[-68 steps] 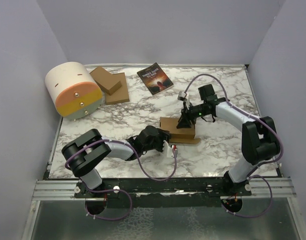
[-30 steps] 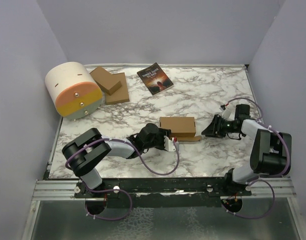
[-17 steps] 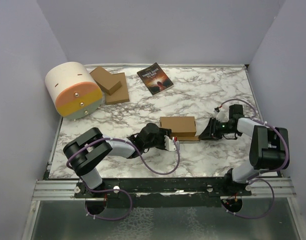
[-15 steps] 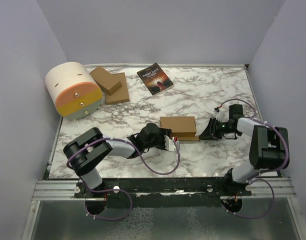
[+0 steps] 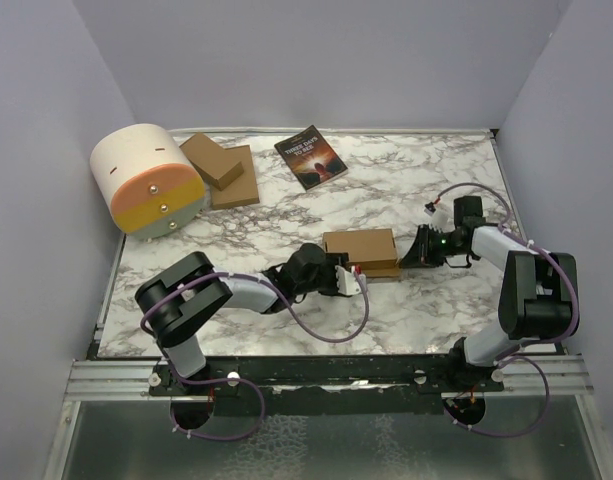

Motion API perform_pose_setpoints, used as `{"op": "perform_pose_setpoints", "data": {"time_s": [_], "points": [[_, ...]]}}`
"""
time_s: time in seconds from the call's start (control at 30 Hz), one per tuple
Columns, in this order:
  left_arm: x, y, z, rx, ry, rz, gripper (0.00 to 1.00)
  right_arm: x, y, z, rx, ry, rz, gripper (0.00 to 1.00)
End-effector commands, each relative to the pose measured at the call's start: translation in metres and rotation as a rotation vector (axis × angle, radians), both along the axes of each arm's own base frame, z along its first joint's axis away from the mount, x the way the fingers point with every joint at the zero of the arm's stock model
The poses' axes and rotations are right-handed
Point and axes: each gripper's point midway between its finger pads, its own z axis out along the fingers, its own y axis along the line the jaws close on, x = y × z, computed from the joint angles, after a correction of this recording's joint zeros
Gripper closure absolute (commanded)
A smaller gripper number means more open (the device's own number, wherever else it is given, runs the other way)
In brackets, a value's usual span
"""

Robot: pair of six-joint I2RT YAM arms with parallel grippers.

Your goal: Fold the paper box

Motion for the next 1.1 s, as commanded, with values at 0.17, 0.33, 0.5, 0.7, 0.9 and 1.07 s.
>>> {"op": "perform_pose_setpoints", "data": {"time_s": [0.17, 0.33, 0.5, 0.7, 0.9, 1.07], "points": [[-0.011, -0.005, -0.028, 0.043, 0.143, 0.07, 0.45, 0.025, -0.002, 0.012, -0.076, -0.097, 0.054, 0.88], [-0.01, -0.01, -0.03, 0.044, 0.173, 0.117, 0.45, 0.032, -0.009, 0.014, -0.13, -0.126, 0.149, 0.77], [-0.01, -0.016, -0.031, 0.053, 0.183, 0.149, 0.45, 0.03, -0.017, 0.012, -0.161, -0.133, 0.239, 0.66], [-0.012, -0.022, -0.03, 0.061, 0.195, 0.196, 0.44, 0.041, -0.029, 0.043, -0.159, -0.357, 0.37, 0.63], [-0.011, -0.025, -0.03, 0.062, 0.216, 0.259, 0.44, 0.053, -0.03, 0.071, -0.228, -0.701, 0.432, 0.51], [-0.012, -0.023, -0.032, 0.075, 0.231, 0.311, 0.44, 0.038, -0.023, 0.06, -0.09, -0.595, 0.394, 0.08]]}}
